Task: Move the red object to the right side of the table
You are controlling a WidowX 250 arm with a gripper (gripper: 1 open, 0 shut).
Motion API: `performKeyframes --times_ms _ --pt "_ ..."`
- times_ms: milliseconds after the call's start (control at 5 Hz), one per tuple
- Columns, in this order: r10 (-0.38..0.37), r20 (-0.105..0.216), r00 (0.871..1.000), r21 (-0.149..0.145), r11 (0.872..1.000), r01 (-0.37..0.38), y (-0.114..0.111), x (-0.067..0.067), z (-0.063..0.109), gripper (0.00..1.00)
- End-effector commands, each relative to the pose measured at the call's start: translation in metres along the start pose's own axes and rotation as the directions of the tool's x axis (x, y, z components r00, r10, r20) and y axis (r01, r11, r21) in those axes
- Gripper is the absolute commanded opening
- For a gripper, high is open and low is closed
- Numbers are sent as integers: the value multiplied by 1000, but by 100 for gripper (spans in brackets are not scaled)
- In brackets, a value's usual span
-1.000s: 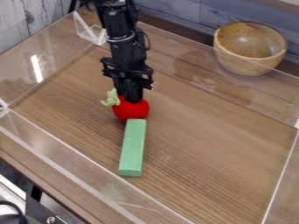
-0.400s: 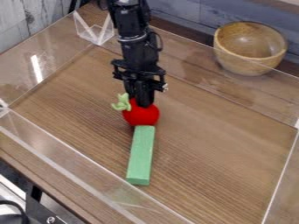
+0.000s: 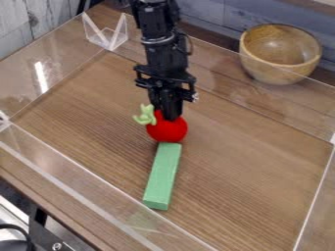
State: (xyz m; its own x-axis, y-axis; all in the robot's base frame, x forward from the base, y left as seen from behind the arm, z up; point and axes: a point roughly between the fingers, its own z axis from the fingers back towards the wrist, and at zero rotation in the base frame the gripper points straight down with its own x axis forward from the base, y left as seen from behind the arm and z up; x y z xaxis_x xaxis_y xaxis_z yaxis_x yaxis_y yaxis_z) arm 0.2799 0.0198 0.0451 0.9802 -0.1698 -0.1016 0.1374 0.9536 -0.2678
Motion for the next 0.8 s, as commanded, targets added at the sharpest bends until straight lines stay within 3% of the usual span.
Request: performKeyframes --times_ms 0,600 --pt "-40 74 996 26 999 38 -12 11 22 0" --pt "-72 68 995 10 997 72 -37 21 23 0"
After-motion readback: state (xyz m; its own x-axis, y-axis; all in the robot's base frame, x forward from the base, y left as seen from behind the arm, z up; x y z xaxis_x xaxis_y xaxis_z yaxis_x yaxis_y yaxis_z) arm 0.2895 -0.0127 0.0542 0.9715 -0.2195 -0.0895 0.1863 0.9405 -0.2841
